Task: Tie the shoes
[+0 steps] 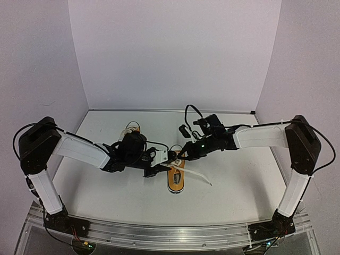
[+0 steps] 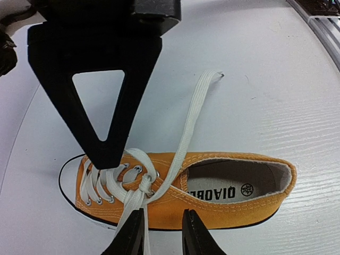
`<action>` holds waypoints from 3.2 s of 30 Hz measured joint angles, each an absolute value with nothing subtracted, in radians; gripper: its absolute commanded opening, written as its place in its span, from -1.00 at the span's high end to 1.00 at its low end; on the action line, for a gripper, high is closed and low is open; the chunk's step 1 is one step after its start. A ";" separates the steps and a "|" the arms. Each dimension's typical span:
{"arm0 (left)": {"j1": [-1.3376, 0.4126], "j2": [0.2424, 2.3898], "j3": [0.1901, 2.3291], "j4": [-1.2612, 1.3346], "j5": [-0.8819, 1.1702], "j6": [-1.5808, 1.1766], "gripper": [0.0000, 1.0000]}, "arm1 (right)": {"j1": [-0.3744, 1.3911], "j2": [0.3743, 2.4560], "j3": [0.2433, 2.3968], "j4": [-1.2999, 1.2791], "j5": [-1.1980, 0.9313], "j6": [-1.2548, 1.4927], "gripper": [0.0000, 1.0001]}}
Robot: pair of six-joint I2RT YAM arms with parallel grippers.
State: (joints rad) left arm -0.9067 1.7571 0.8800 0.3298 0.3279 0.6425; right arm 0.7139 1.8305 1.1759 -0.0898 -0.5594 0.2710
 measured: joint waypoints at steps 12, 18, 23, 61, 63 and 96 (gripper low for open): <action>-0.920 1.840 0.948 0.311 0.340 0.738 0.58 | 0.712 1.853 1.176 -0.072 -0.567 0.279 1.00; -0.920 1.883 0.984 0.296 0.335 0.755 0.55 | 0.712 1.857 1.176 -0.069 -0.568 0.279 1.00; -0.920 1.901 0.996 0.289 0.328 0.762 0.52 | 0.712 1.858 1.176 -0.068 -0.569 0.279 1.00; -0.920 1.886 1.013 0.264 0.286 0.658 0.67 | 0.708 1.864 1.176 -0.068 -0.574 0.290 1.00; -0.920 1.900 1.016 0.261 0.287 0.661 0.64 | 0.707 1.864 1.176 -0.068 -0.574 0.290 1.00; -0.922 1.860 1.016 0.244 0.254 0.734 0.51 | 0.707 1.864 1.176 -0.067 -0.574 0.292 1.00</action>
